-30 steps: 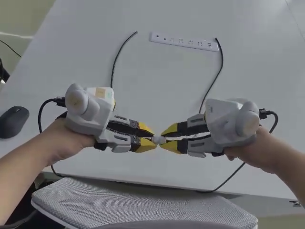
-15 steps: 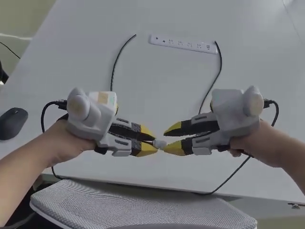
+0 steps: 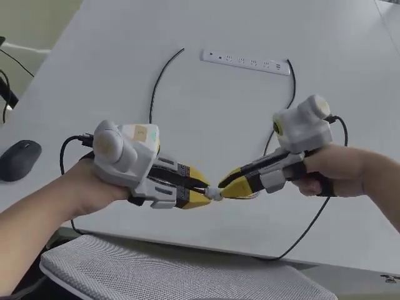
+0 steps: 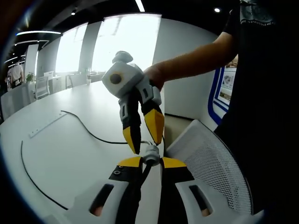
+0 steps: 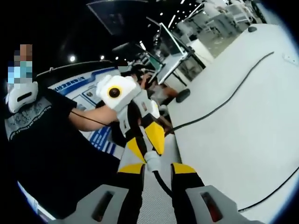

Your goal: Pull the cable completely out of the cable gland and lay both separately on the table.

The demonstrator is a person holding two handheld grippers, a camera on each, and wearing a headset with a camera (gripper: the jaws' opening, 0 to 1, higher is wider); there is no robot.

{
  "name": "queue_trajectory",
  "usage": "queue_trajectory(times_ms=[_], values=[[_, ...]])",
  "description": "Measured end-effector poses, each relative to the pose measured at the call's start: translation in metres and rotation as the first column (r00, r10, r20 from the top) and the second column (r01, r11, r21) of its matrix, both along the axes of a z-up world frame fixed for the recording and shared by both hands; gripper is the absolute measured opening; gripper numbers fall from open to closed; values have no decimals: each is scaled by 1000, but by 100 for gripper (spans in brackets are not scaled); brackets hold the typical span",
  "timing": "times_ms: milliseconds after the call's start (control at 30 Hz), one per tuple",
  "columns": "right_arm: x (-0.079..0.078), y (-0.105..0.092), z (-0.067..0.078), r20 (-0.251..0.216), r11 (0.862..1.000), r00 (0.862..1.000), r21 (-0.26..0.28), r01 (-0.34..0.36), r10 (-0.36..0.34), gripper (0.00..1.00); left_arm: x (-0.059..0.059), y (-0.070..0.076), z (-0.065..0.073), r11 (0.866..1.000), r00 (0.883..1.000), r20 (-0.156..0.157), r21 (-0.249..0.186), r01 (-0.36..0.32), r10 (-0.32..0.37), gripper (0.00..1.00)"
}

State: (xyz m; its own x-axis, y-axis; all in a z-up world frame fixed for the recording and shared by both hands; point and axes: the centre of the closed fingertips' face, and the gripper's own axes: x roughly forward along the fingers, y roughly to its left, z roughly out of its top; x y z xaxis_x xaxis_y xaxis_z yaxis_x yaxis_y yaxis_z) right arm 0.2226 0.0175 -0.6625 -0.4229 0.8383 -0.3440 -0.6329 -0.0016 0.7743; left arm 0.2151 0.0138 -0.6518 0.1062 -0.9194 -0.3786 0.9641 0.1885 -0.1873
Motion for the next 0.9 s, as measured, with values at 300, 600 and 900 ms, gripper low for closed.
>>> queue_trajectory(times_ms=[300,600,900], values=[[-5,0,3,-78,999,997,54,-5,9,14,3,-4,2,1000,1000,-3,0,-15,15,15],[-9,1,2,-76,997,996,67,-39,44,8,5,-6,-2,1000,1000,-8,12,-15,15,15],[-6,6,0,155,998,986,27,-64,59,7,9,0,-5,1000,999,-42,2,-29,29,15]])
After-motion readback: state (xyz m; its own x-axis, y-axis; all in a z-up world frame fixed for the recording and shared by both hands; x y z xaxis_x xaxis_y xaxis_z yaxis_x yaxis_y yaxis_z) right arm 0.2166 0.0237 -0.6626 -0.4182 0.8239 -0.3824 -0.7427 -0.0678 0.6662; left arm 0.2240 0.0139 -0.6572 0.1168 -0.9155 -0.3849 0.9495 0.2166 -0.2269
